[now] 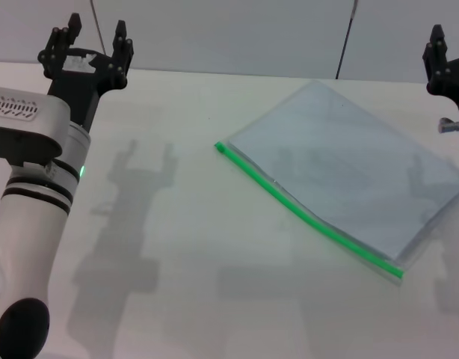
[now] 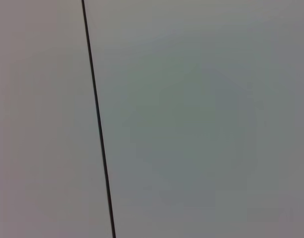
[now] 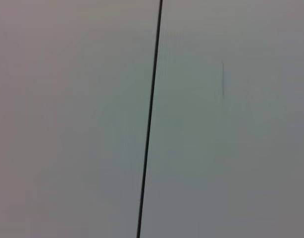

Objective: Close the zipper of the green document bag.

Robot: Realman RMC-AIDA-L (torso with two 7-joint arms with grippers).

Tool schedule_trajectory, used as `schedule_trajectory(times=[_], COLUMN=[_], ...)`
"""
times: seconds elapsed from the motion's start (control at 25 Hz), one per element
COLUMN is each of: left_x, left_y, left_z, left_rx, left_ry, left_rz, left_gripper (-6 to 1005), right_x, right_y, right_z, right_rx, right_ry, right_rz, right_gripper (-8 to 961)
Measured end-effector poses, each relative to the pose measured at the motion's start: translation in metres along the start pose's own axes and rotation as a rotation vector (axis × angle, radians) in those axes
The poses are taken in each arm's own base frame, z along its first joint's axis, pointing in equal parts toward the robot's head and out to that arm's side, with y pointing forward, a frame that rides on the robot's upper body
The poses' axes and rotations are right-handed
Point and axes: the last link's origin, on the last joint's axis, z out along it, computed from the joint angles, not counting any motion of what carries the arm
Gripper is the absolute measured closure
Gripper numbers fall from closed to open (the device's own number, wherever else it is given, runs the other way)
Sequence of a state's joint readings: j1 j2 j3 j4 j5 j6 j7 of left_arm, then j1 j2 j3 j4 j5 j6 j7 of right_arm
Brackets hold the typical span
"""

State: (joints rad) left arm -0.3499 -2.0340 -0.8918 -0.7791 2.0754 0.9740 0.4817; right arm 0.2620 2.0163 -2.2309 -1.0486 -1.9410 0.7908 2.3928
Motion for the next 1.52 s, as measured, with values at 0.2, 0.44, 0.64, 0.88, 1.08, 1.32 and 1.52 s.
schedule_trajectory(times=[0.2,0.44,0.64,0.88,1.08,1.32,1.52], left_x=[0.0012,0.0009,0.0009,0.0009,0.0016,0.0020,0.0016], left_y=[-0.0007,-0.0004,-0.0001,0.0000,0.0006,0.0008,0.0000], left_z=[-0.0008,-0.0015,-0.0017,-0.0016,-0.0008,-0.0002,0.0011], left_rx=[0.005,0.004,0.003,0.002,0.001,0.000,0.002], left_ry=[0.010,0.010,0.010,0.010,0.012,0.014,0.013], left_rz=[0.000,0.001,0.001,0.001,0.001,0.000,0.002], left_gripper=[359,359,358,357,357,357,357], right_x=[0.0009,0.0015,0.0034,0.0035,0.0036,0.0029,0.0028], right_y=[0.0001,0.0004,0.0009,0.0022,0.0023,0.0027,0.0019], right_z=[0.0008,0.0010,0.0011,0.0018,0.0019,0.0034,0.0041], right_rx=[0.003,0.000,-0.006,-0.015,-0.016,-0.017,-0.014], right_ry=[0.012,0.015,0.025,0.031,0.031,0.029,0.028], right_rz=[-0.002,-0.004,-0.007,-0.006,-0.008,-0.009,-0.009], right_gripper=[412,412,412,412,412,412,412])
